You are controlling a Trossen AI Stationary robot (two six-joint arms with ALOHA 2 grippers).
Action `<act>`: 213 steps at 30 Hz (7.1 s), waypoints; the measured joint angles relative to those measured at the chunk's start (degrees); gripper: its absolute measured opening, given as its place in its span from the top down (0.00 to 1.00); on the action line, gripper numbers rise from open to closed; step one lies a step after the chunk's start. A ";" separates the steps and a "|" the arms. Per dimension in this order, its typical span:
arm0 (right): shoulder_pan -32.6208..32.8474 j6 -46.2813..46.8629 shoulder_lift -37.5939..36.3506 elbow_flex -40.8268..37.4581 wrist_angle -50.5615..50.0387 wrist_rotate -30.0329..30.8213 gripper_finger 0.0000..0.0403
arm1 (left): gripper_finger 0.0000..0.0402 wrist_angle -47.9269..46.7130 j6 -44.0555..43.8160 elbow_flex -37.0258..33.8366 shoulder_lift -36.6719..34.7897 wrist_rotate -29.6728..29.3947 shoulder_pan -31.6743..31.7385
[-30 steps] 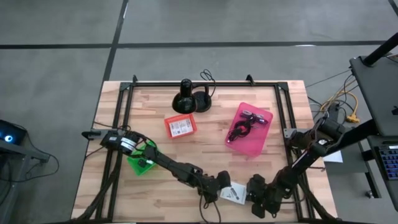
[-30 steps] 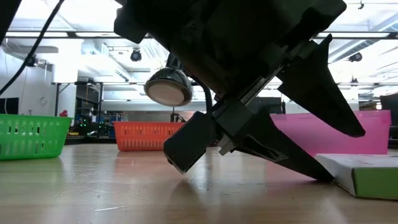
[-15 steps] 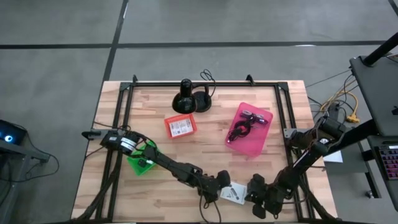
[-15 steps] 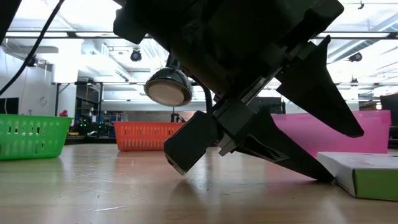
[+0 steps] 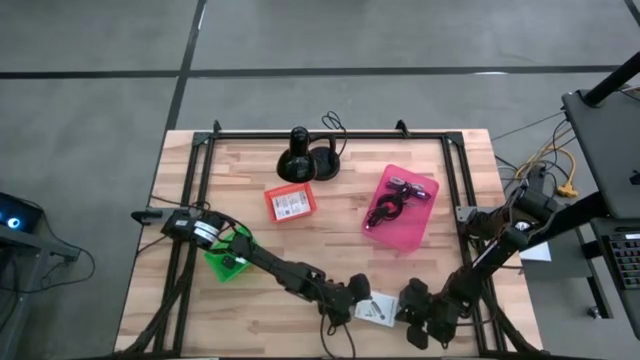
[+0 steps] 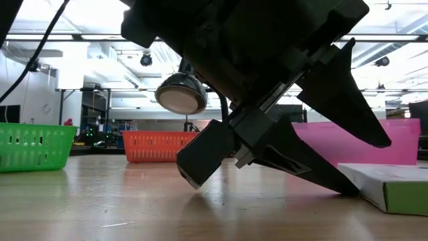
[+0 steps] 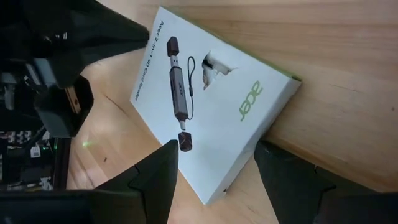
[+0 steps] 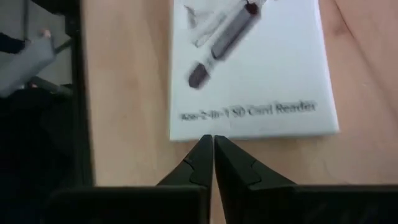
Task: Pick and place items into bin
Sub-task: Stack the card reader box on top of the card reader box in the orange bin
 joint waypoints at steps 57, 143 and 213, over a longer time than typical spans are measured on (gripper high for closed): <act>10.83 -4.12 9.33 1.84 0.35 22.00 0.98 | 0.49 0.49 -1.58 0.02 -0.02 -2.44 0.00; 15.32 1.72 15.07 0.26 10.42 34.85 0.98 | 0.62 18.21 9.11 0.31 0.74 11.97 2.90; 14.57 -8.37 7.62 -3.82 19.00 41.67 0.98 | 0.53 10.16 6.03 4.37 5.01 11.68 3.37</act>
